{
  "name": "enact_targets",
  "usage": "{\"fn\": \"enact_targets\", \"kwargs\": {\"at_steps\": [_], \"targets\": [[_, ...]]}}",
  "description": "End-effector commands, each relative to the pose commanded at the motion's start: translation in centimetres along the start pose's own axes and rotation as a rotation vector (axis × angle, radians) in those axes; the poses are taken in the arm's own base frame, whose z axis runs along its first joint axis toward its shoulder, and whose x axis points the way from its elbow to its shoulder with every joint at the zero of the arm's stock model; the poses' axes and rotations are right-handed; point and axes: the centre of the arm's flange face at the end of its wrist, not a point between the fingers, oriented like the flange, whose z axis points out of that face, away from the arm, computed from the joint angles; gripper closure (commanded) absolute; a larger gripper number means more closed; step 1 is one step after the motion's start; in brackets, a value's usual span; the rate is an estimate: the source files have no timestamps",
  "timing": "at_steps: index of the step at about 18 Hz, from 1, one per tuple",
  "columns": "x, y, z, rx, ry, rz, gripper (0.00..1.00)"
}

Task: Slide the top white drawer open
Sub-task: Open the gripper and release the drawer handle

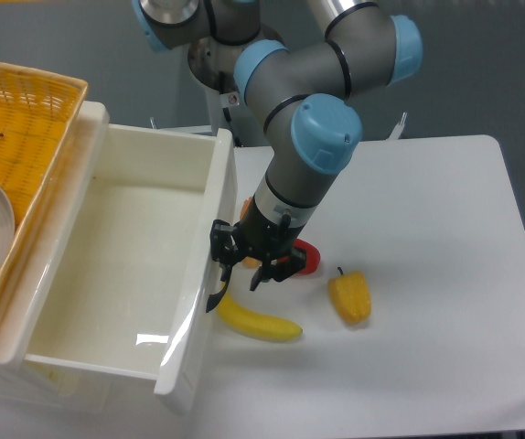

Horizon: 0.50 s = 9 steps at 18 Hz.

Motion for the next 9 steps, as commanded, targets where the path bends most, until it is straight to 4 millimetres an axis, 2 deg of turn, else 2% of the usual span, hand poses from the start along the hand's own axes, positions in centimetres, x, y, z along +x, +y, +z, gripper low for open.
{"fn": "enact_targets", "kwargs": {"at_steps": [6,9], "targets": [[-0.3,0.1,-0.2,0.003,-0.002,-0.005,0.1],[-1.5,0.4,-1.1,0.016,-0.012,-0.021,0.05]]}}
